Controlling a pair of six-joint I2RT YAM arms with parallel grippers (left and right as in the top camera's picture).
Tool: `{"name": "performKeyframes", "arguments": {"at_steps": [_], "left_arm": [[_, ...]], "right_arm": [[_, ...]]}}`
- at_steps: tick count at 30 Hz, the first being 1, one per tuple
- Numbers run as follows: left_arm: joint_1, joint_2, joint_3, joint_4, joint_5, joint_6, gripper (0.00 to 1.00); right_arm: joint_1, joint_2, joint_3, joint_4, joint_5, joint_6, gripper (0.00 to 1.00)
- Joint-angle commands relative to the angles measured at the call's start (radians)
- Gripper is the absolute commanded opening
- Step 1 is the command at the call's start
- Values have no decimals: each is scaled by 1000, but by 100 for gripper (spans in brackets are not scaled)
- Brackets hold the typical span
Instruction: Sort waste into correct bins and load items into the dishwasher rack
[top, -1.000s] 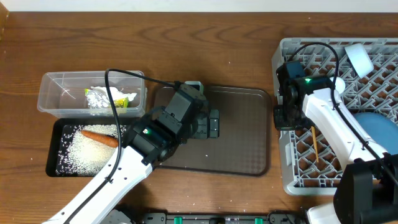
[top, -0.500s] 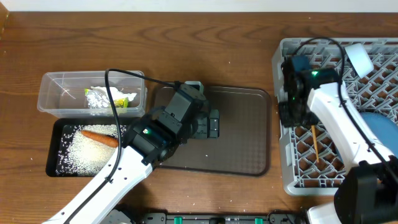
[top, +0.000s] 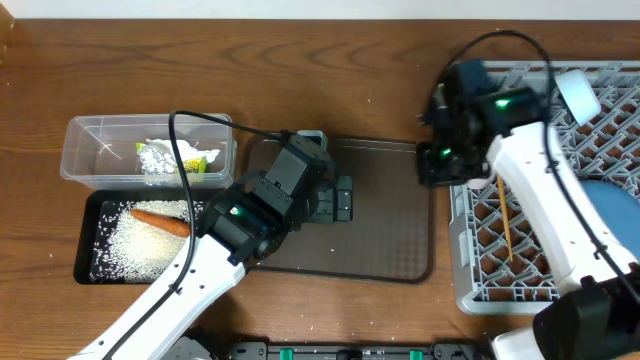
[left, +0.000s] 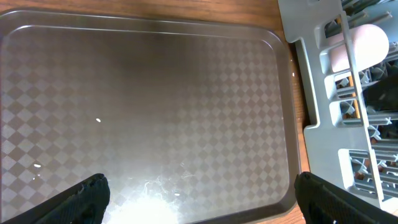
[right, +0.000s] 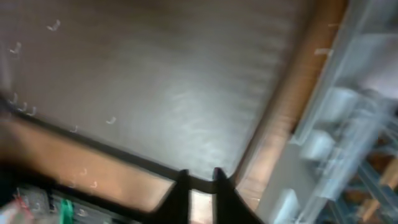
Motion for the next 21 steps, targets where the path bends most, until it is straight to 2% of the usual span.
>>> {"name": "performKeyframes", "arguments": {"at_steps": [1,10,21], "left_arm": [[2,7,3,-1,-12,13,98],[2,7,3,-1,-11,13,98],[2,7,3,-1,-12,13,98]], "right_arm": [[80,-8,-33,0,-80,0,1],[245,-8,-181,35,-78,132,1],[321,-8,-376,105,-114,316,1]]}}
